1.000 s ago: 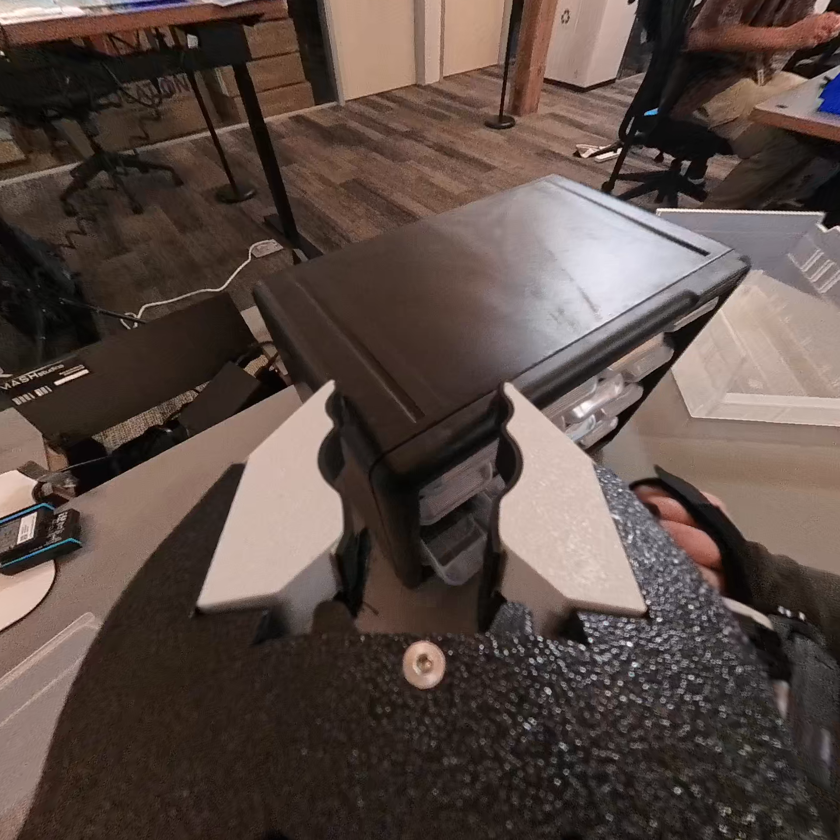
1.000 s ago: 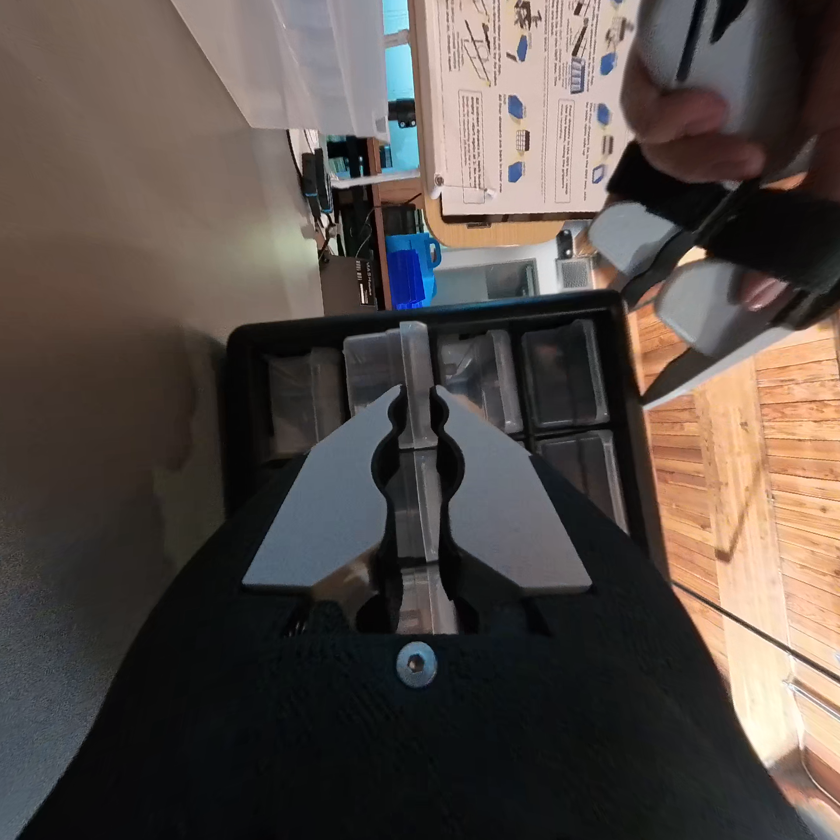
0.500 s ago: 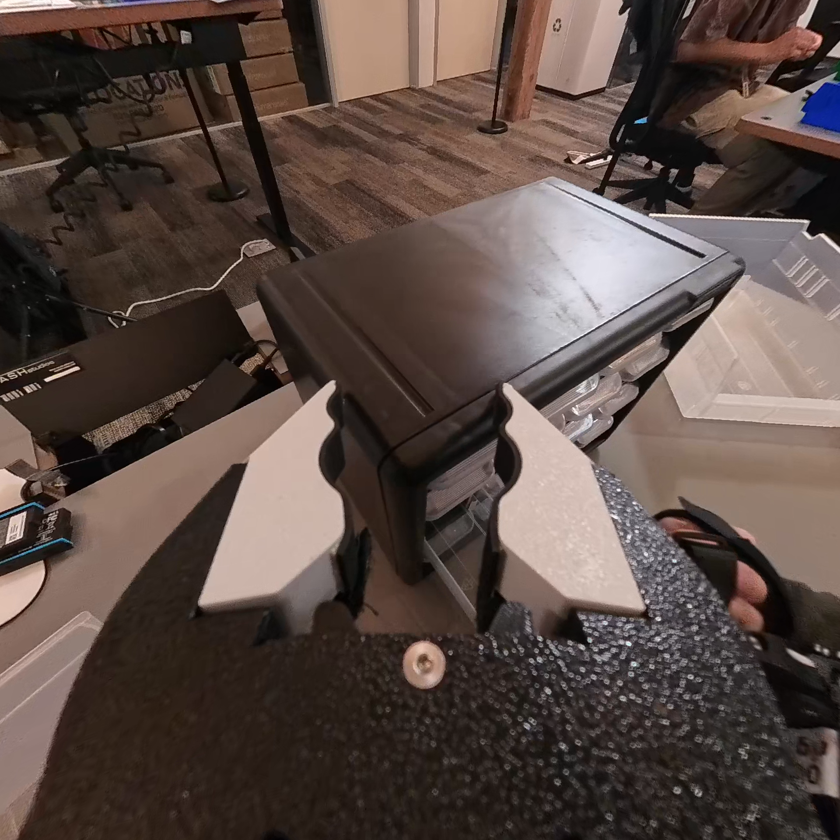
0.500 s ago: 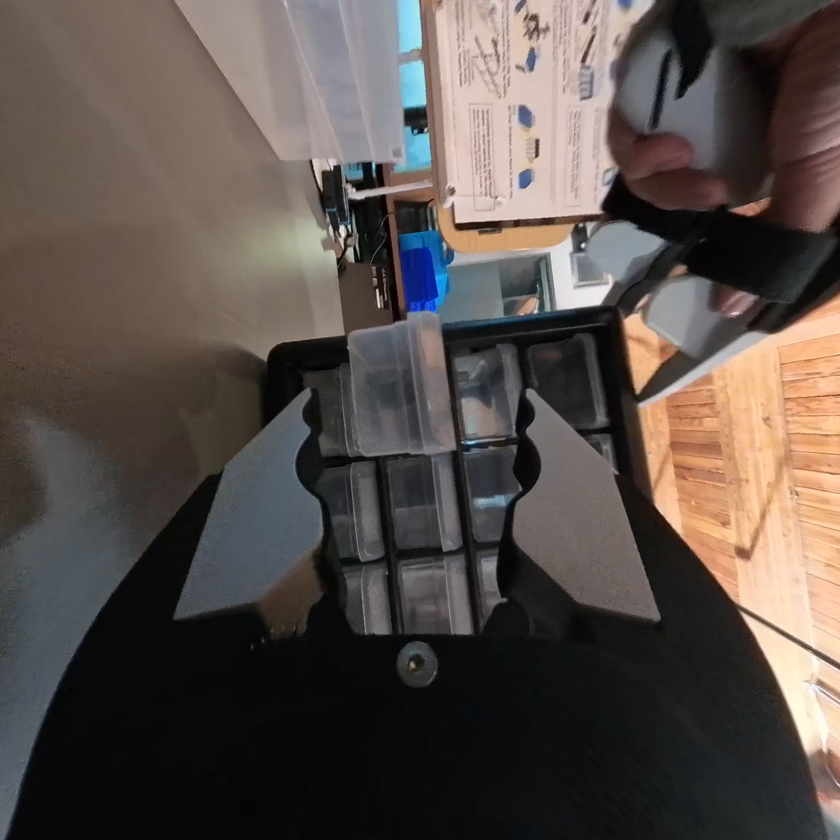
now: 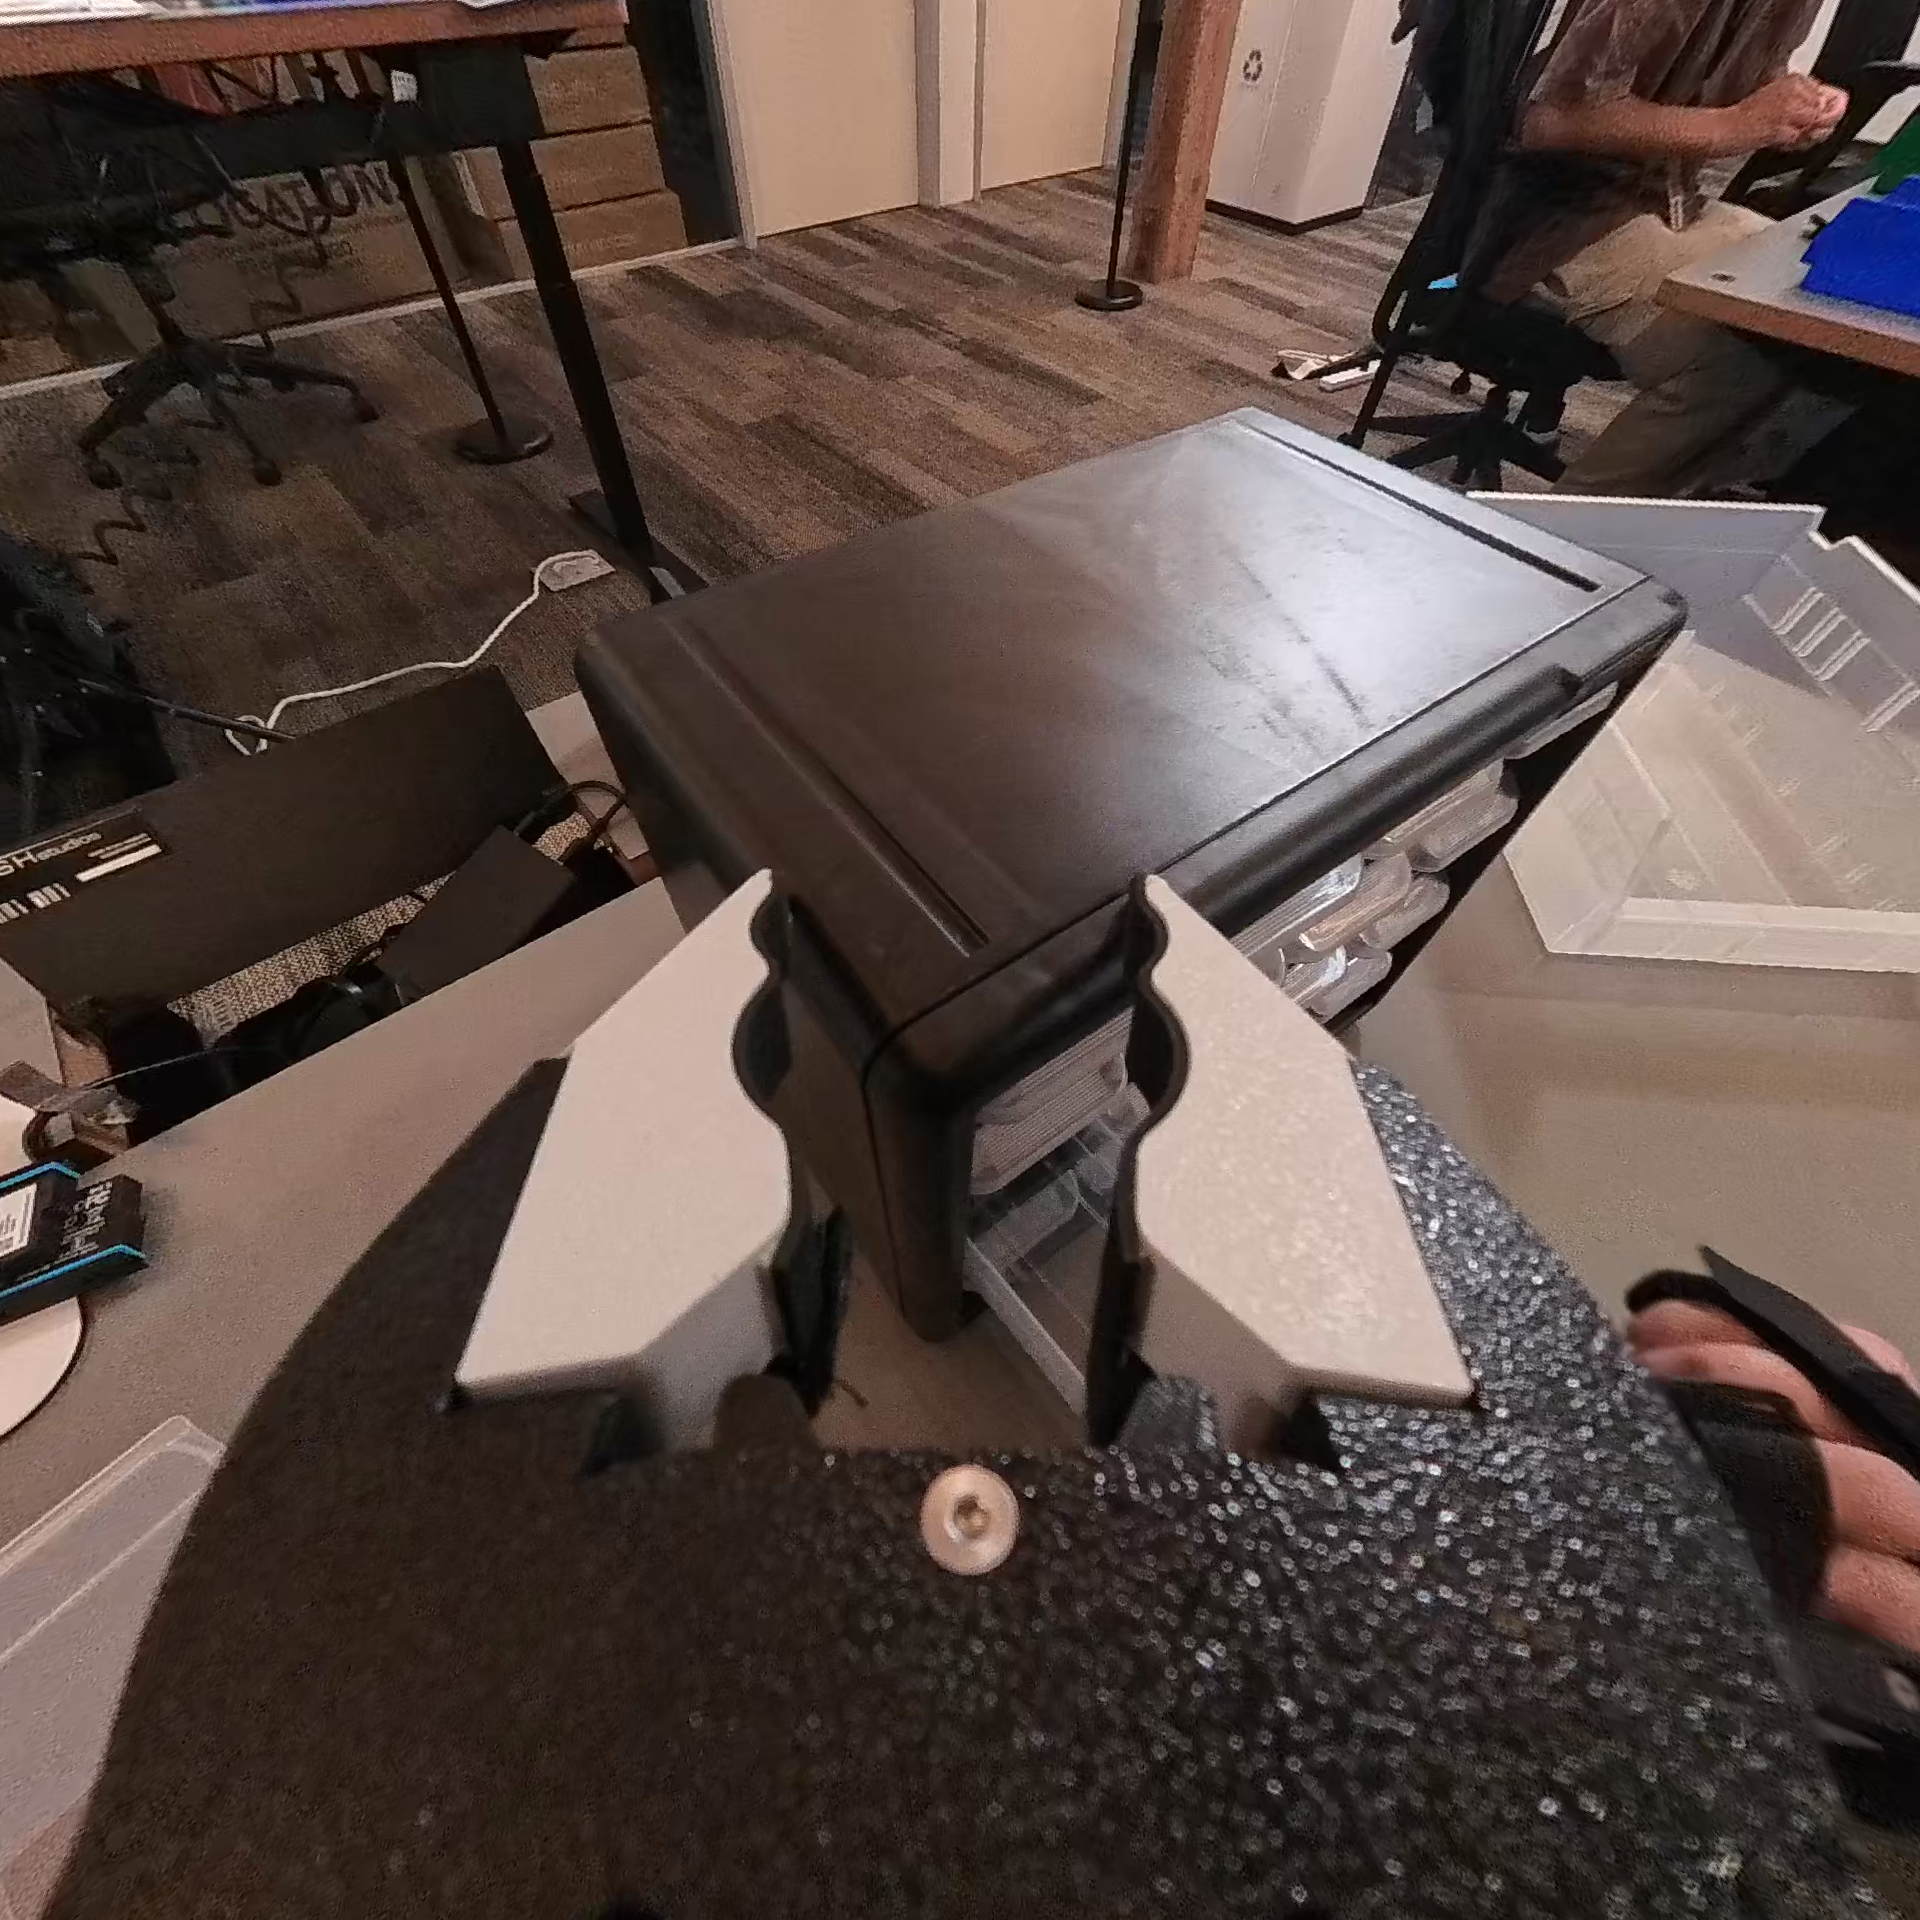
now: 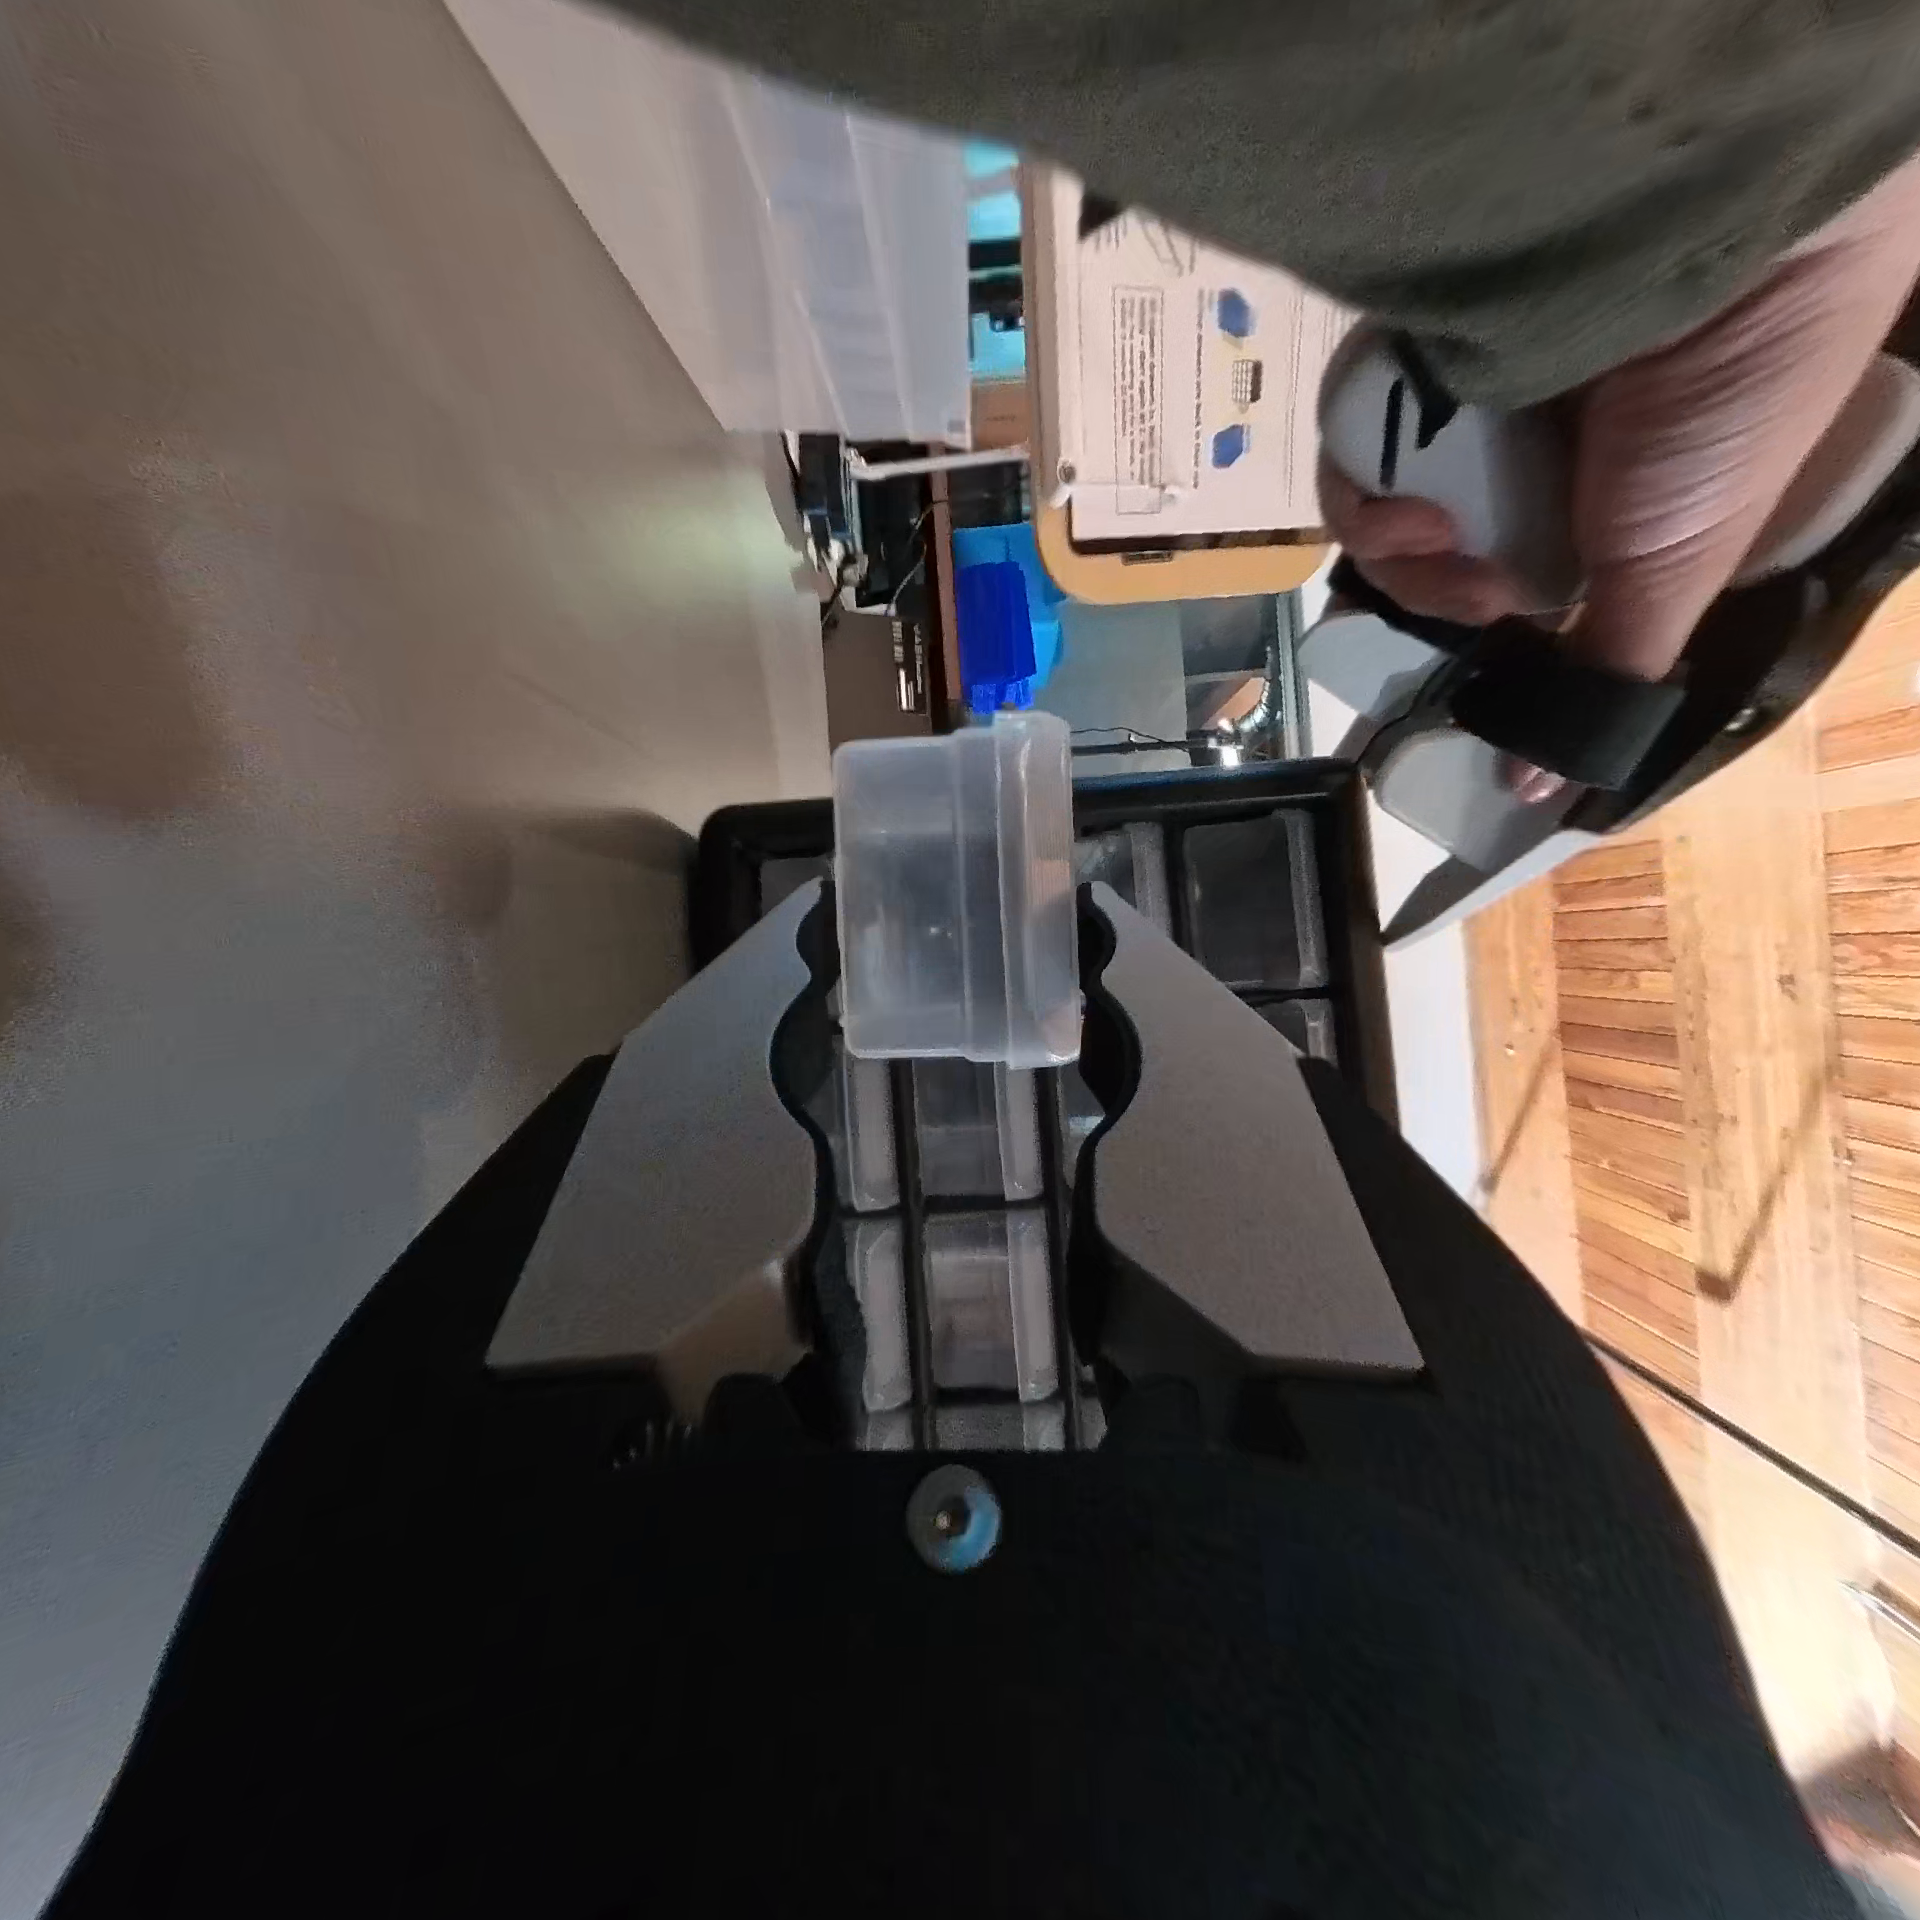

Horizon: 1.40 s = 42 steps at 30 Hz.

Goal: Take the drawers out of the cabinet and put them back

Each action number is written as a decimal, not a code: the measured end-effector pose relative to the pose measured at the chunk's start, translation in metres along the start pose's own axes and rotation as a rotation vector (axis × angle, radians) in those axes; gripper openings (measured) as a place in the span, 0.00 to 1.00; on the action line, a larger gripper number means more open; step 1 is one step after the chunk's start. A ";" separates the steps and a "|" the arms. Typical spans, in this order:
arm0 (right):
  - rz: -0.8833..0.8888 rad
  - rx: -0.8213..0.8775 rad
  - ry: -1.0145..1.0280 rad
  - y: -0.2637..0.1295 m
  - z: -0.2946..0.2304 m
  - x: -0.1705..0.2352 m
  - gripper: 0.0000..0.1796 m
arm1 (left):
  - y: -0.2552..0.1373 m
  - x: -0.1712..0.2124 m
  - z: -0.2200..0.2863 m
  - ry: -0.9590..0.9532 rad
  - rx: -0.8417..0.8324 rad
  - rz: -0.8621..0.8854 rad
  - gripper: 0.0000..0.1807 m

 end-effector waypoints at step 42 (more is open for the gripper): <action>-1.337 0.132 0.845 -0.207 0.089 0.460 0.25 | 0.003 -0.001 -0.003 0.001 0.038 0.025 0.34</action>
Point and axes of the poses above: each gripper's, where its closed fingertips meet, y out along the fingers, x out of its underside, z = x × y across the jaws, the point moved 3 cm from there along -y, back along the fingers, and after that the axes turned 6 degrees about z, right-handed, at the moved point
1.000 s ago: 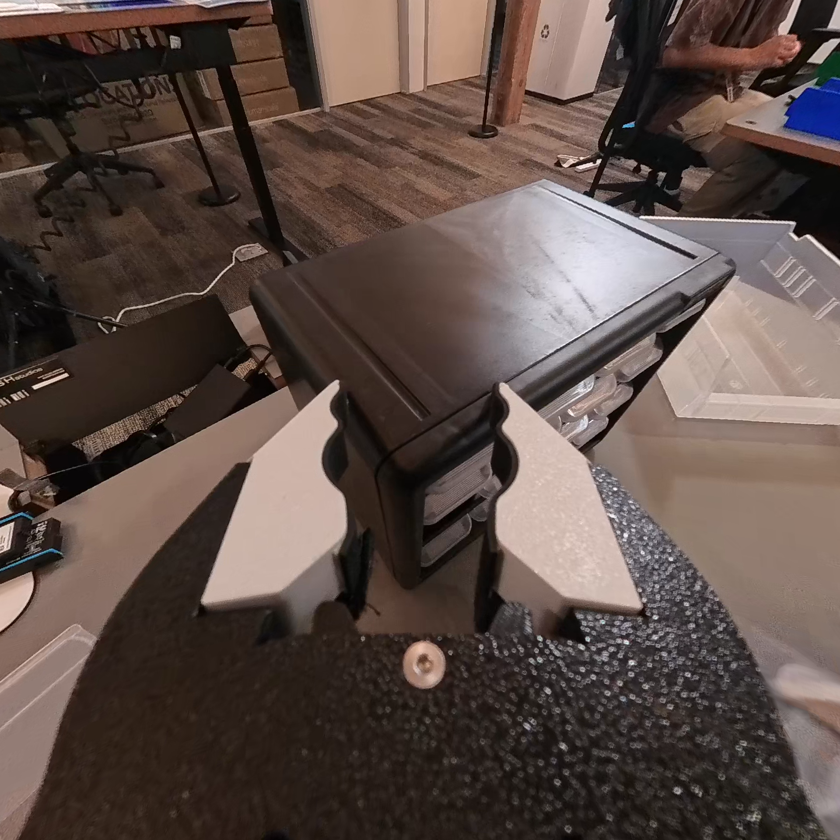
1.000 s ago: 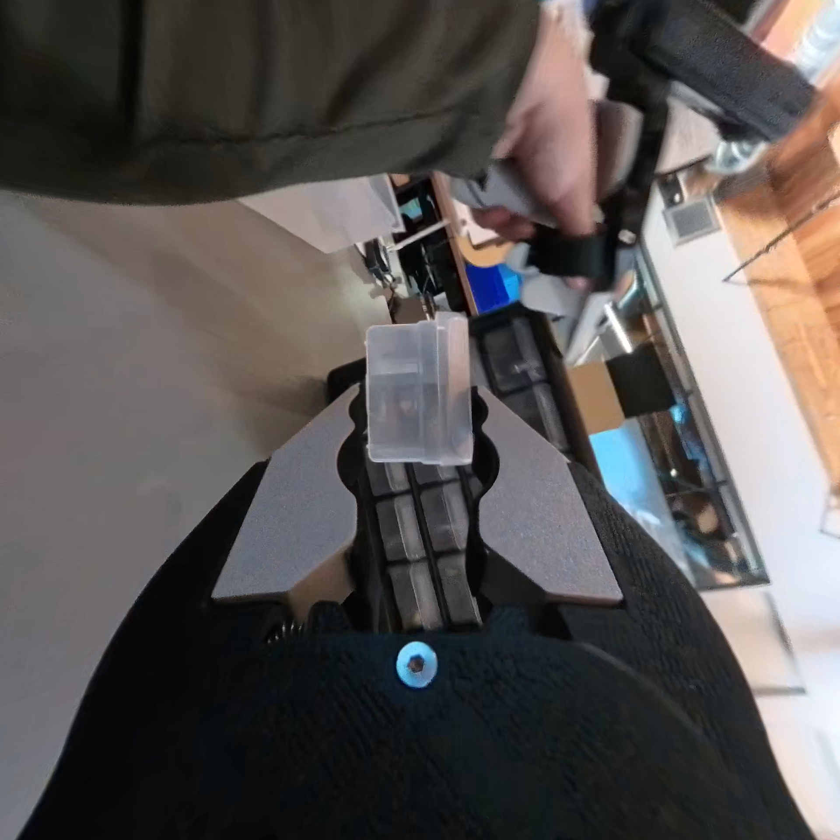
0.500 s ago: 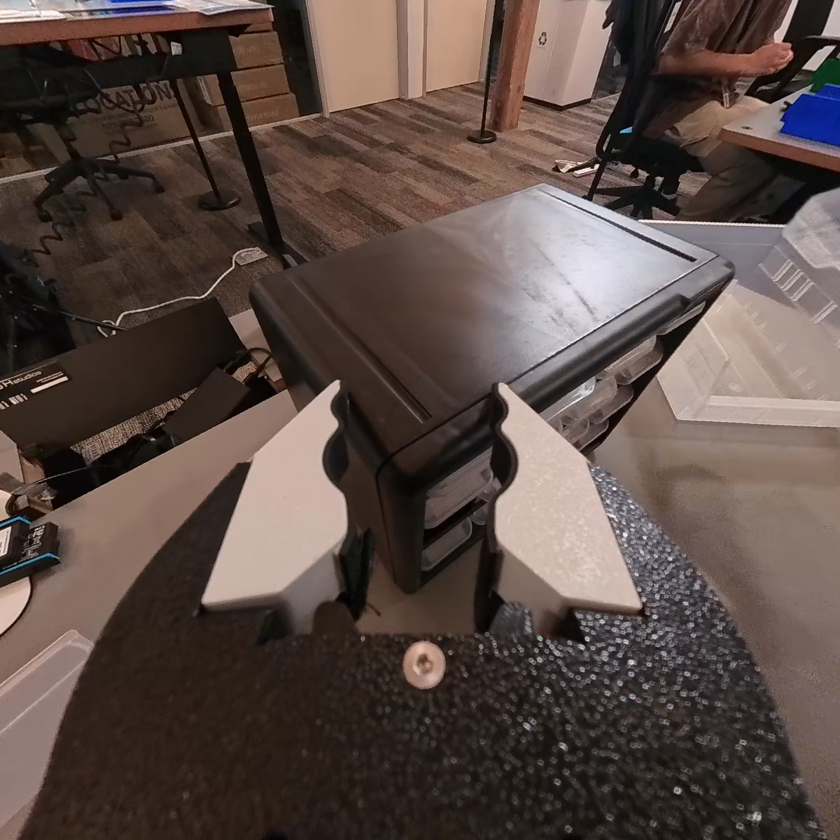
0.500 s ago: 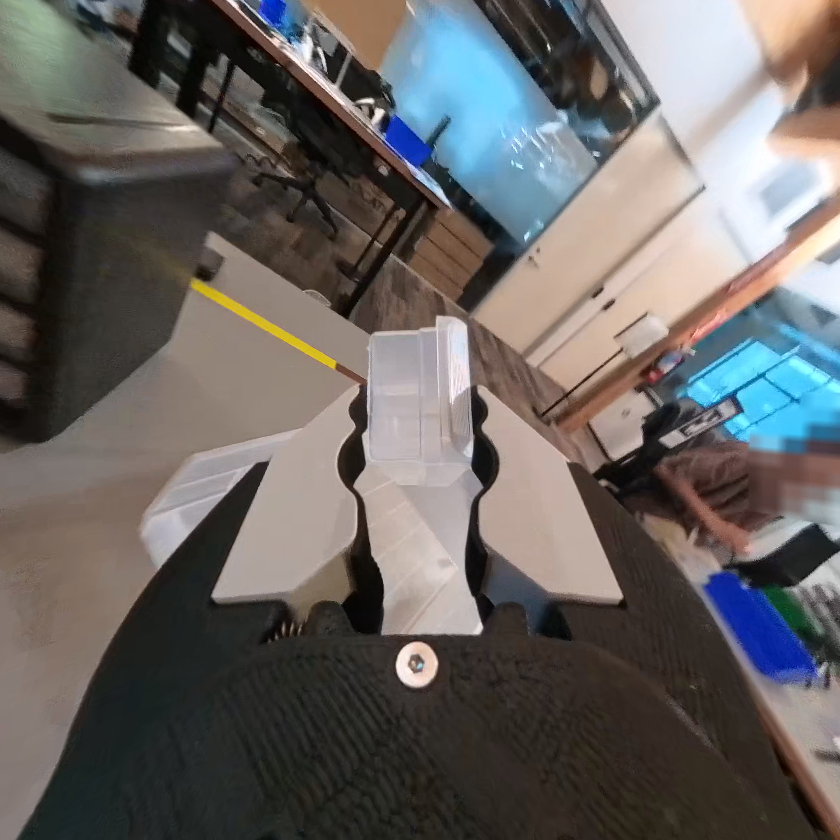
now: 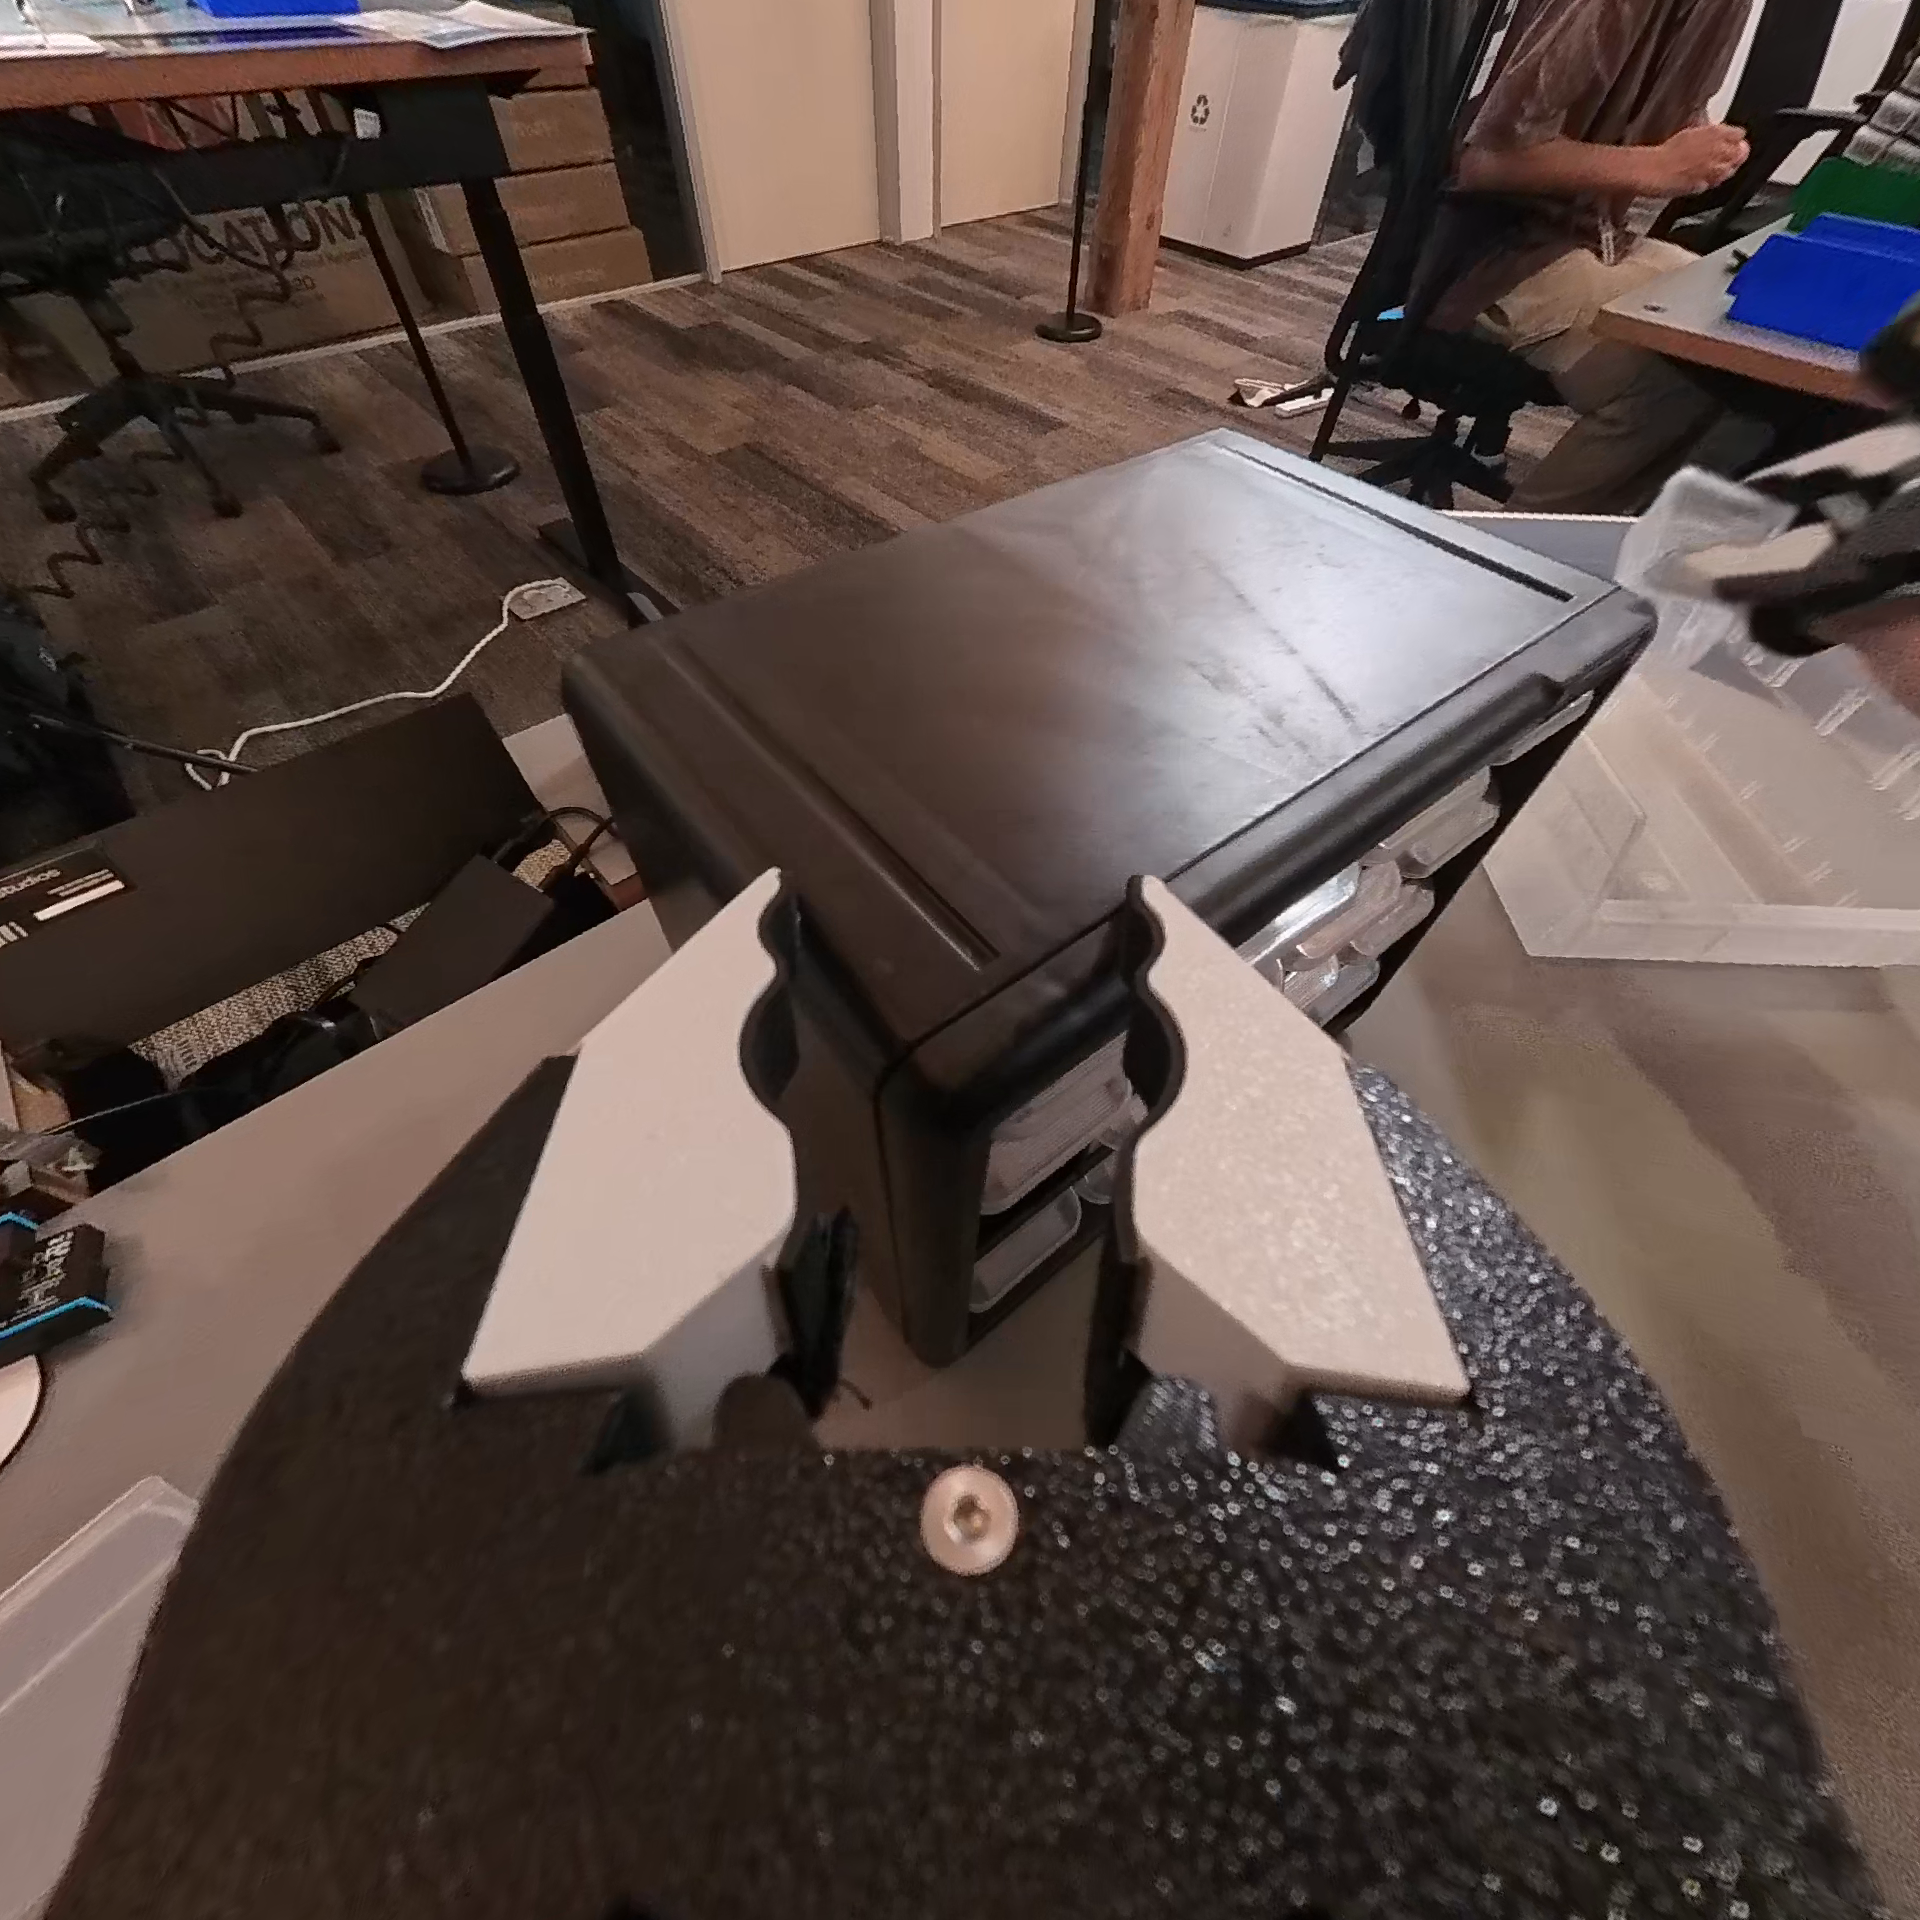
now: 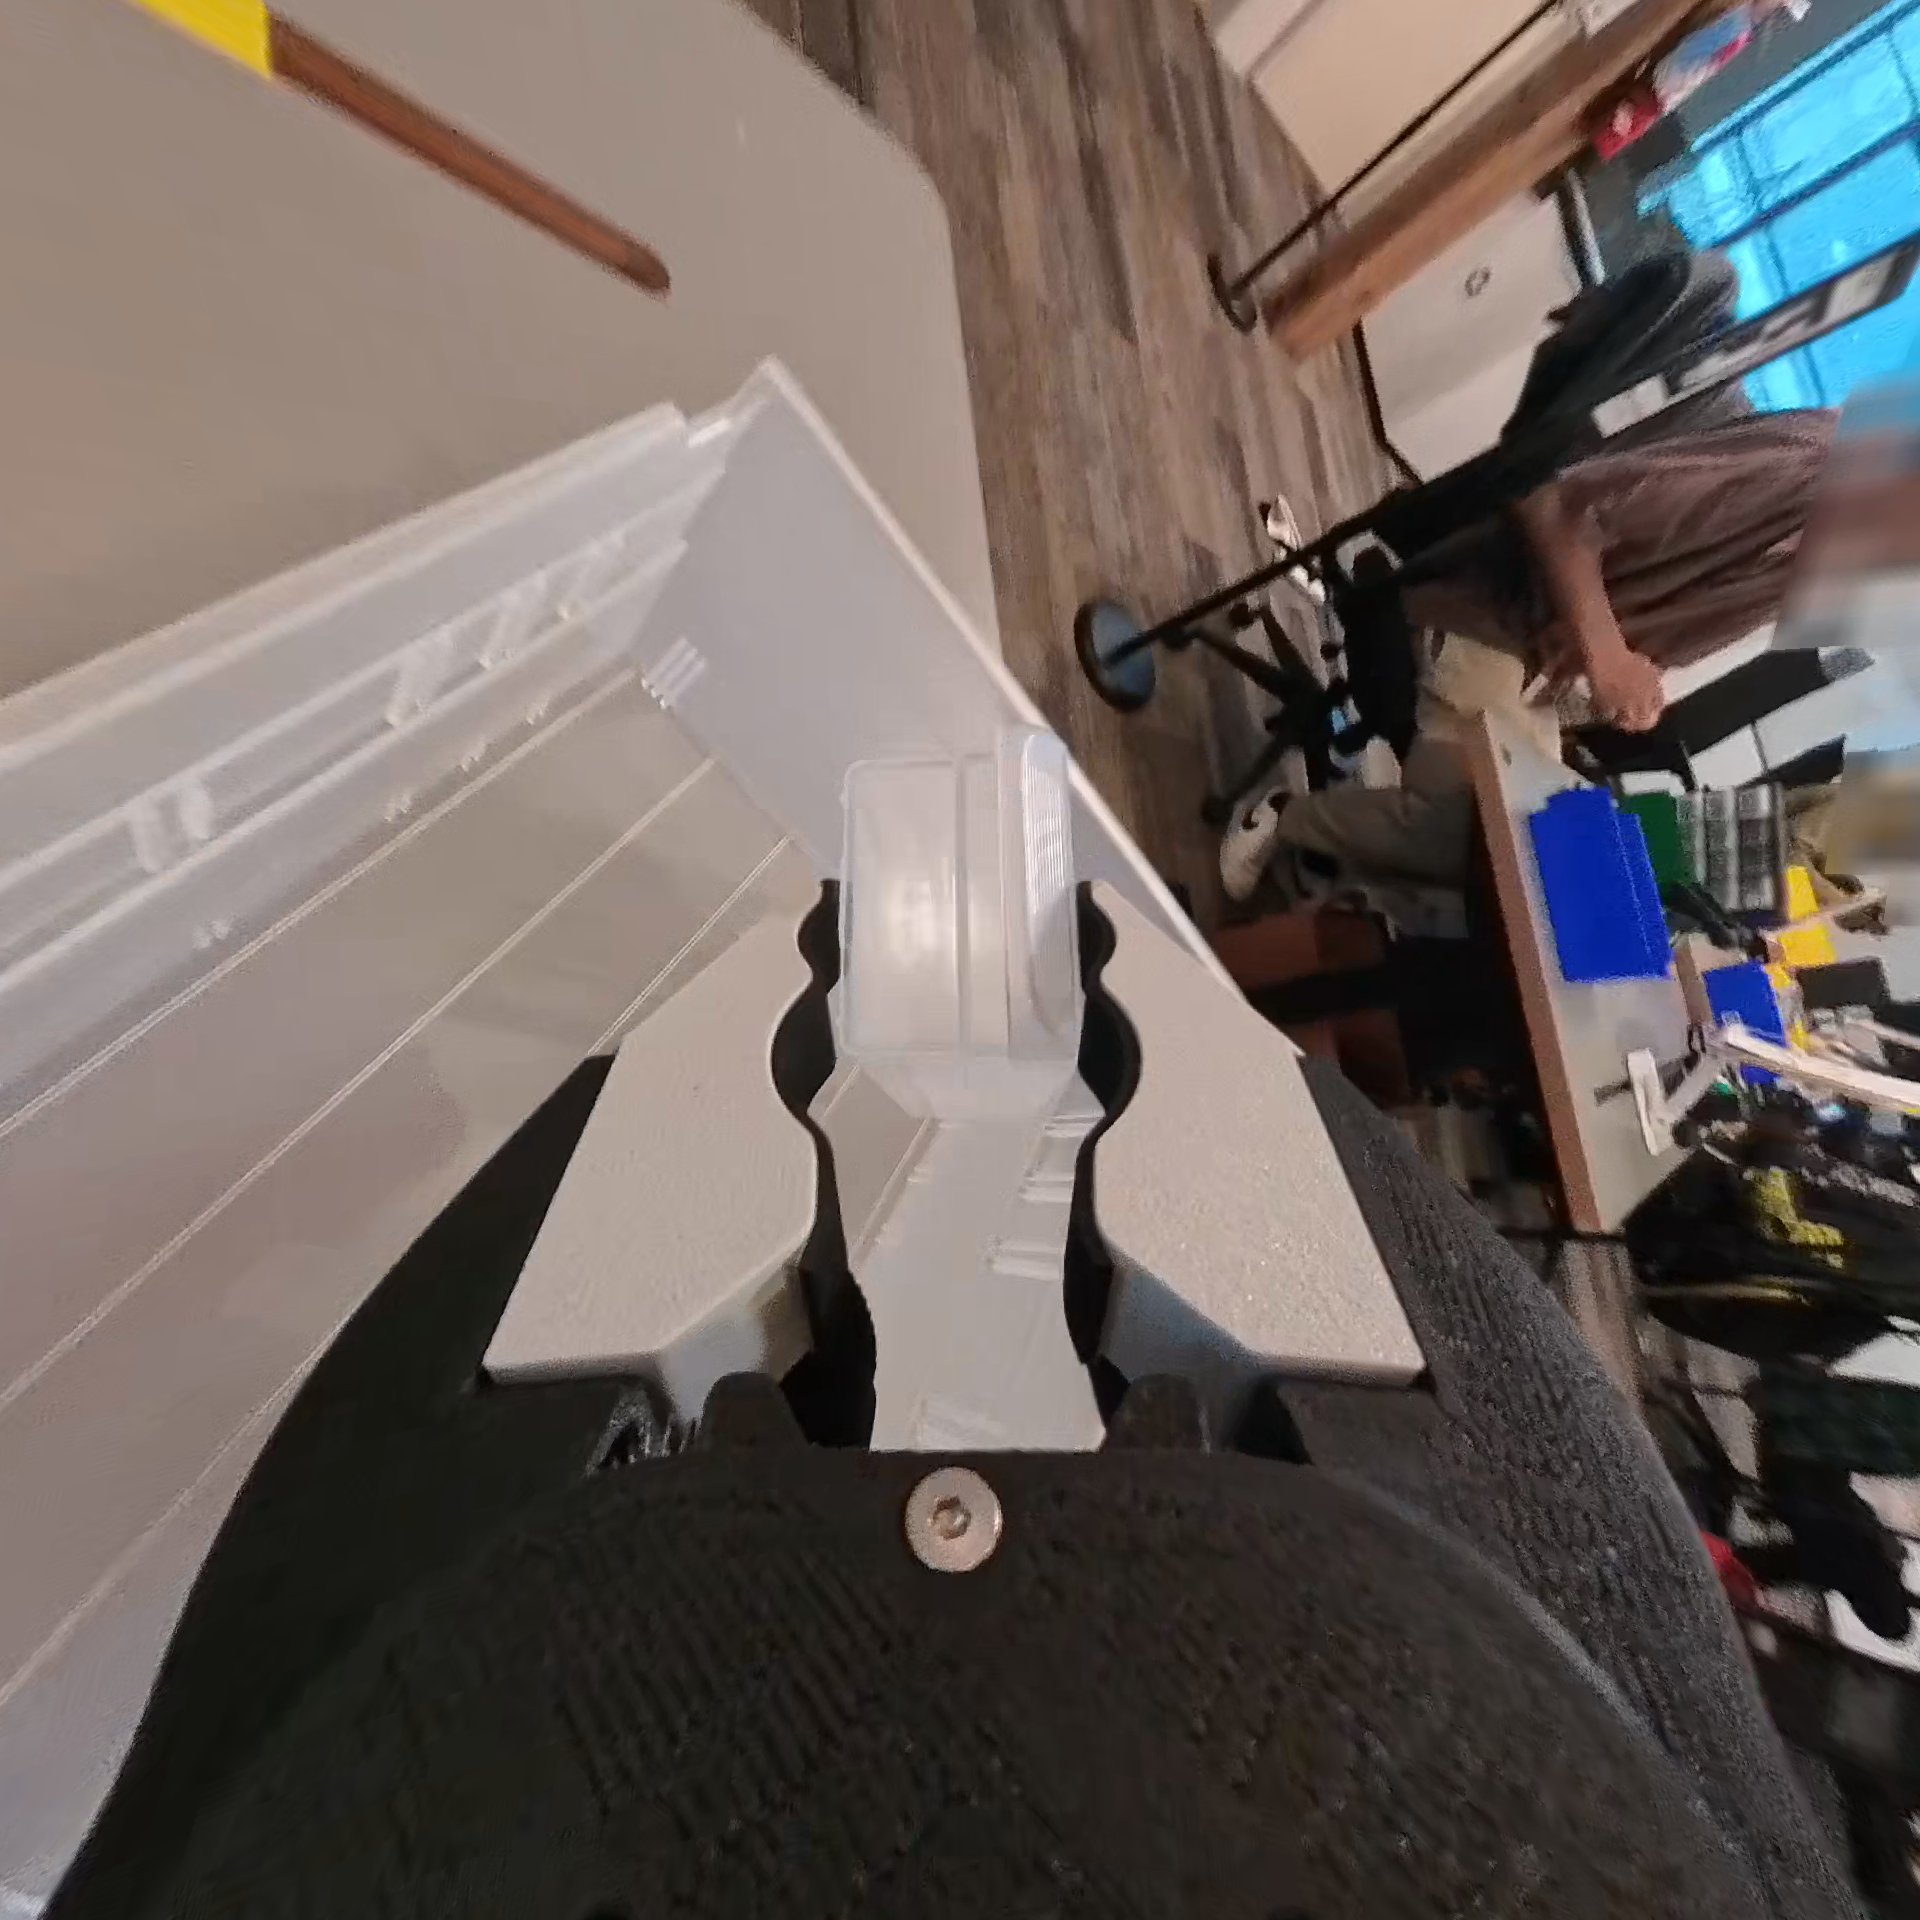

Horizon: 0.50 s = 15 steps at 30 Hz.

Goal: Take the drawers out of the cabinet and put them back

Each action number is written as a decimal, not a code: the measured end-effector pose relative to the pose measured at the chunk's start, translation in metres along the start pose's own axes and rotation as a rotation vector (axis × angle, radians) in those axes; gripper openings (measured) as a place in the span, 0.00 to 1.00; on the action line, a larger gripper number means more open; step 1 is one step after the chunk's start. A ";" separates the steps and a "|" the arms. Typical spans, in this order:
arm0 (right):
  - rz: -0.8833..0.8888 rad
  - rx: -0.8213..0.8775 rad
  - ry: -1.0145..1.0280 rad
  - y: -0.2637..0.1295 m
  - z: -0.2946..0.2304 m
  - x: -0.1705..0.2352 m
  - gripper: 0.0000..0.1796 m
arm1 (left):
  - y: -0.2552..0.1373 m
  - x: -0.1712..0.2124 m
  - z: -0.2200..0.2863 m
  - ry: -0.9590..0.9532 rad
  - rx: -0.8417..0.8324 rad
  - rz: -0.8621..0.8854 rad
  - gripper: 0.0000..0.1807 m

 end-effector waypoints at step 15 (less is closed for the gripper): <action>0.256 -0.037 0.584 0.036 -0.012 -0.023 0.31 | 0.002 0.001 -0.009 -0.038 -0.019 0.004 0.42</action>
Point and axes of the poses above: each gripper's, where its closed fingertips meet, y out along the fingers, x out of its underside, z = x × y across the jaws, the point moved 3 cm from there along -y, back along the fingers, and after that the axes turned 6 degrees about z, right-handed, at the moved point
